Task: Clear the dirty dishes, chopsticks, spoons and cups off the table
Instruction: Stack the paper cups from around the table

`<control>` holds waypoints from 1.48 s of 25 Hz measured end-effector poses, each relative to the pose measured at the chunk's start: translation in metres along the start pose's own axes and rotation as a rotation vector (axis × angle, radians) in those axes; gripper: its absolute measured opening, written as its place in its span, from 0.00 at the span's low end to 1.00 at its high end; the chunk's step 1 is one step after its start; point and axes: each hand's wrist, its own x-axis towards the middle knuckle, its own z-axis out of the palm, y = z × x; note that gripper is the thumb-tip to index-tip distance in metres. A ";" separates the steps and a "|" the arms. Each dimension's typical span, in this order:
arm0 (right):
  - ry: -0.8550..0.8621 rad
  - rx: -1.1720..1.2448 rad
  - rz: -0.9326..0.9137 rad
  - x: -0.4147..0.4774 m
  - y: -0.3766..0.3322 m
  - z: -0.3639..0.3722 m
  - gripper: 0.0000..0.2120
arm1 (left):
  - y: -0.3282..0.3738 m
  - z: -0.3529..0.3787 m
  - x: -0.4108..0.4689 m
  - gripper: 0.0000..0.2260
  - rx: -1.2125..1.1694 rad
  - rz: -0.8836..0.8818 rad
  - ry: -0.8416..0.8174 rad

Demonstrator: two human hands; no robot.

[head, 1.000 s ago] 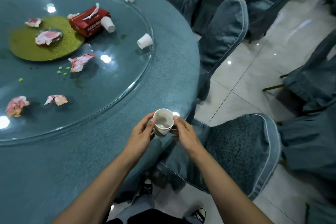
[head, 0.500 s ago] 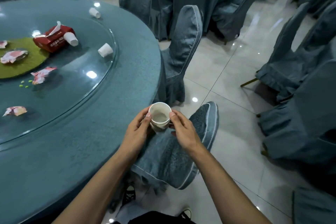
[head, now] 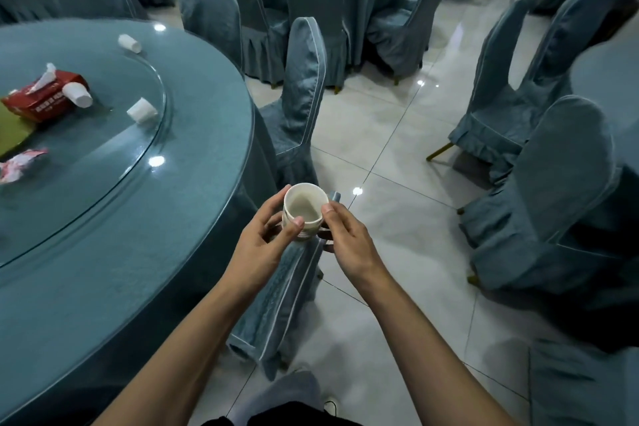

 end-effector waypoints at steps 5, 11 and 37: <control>-0.034 -0.018 -0.038 0.024 -0.015 -0.025 0.25 | 0.012 0.023 0.033 0.19 -0.001 0.028 0.022; -0.109 -0.027 -0.077 0.076 -0.024 -0.033 0.12 | 0.018 0.027 0.077 0.20 -0.083 0.017 0.143; -0.522 0.012 -0.050 0.314 -0.060 -0.033 0.11 | 0.016 0.025 0.254 0.20 -0.150 -0.036 0.622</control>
